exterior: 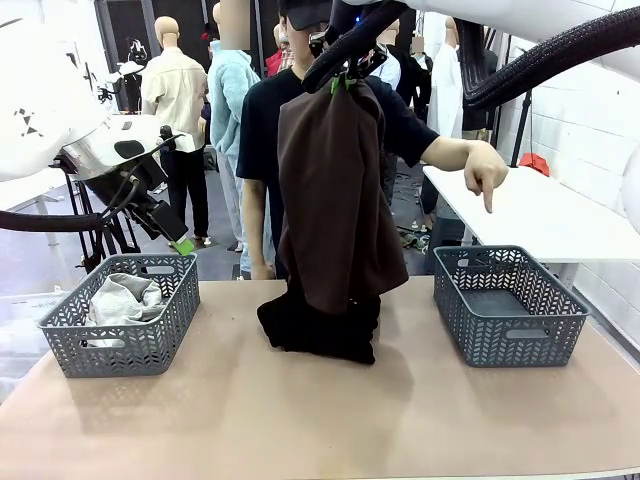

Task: Sort the tops and bottoms.
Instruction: Sort the clothes according to human instructions.

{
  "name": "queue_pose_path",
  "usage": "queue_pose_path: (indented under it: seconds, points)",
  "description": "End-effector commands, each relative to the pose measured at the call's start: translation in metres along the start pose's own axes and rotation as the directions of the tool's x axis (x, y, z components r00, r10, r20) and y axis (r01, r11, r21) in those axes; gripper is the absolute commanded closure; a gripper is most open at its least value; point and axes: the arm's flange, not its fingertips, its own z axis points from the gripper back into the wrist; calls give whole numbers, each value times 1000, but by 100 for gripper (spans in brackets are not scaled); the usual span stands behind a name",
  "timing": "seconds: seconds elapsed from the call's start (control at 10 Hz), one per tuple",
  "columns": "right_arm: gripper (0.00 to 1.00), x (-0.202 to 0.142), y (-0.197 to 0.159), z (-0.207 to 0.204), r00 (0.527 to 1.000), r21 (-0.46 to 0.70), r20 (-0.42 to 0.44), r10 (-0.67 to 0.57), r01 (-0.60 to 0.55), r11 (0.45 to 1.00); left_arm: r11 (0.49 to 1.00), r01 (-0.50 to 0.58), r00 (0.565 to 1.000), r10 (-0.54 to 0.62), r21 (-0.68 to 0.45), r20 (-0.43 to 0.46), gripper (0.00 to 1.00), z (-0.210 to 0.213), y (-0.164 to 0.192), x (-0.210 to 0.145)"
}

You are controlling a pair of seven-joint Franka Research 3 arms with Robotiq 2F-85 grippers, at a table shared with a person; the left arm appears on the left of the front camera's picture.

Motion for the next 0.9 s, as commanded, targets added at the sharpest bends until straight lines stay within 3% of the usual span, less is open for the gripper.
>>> queue_pose_path:
  seconds: [0.0, 0.1, 0.3, 0.5, 0.8]
  points:
    - [100, -3, -4, 6, 1000, 8, 3, -4, 4, 1000, 1000, 9, 1000, -9, -14, 5, 0, 1, 1, -1]
    - [100, 0, 0, 0, 1000, 0, 0, 0, 0, 1000, 1000, 9, 1000, -9, -14, 5, 0, 1, 1, -1]
    - [100, 24, -24, 37, 999, 24, 17, -38, 38, 999, 1000, 9, 1000, -9, -14, 5, 0, 1, 1, -1]
    - [100, 55, -62, 78, 993, -4, 83, -78, 78, 997, 1000, 9, 1000, -9, -14, 5, 0, 1, 1, -1]
    - [100, 81, -122, 98, 989, -7, 70, -132, 132, 991, 1000, 9, 1000, -9, -14, 5, 0, 1, 1, -1]
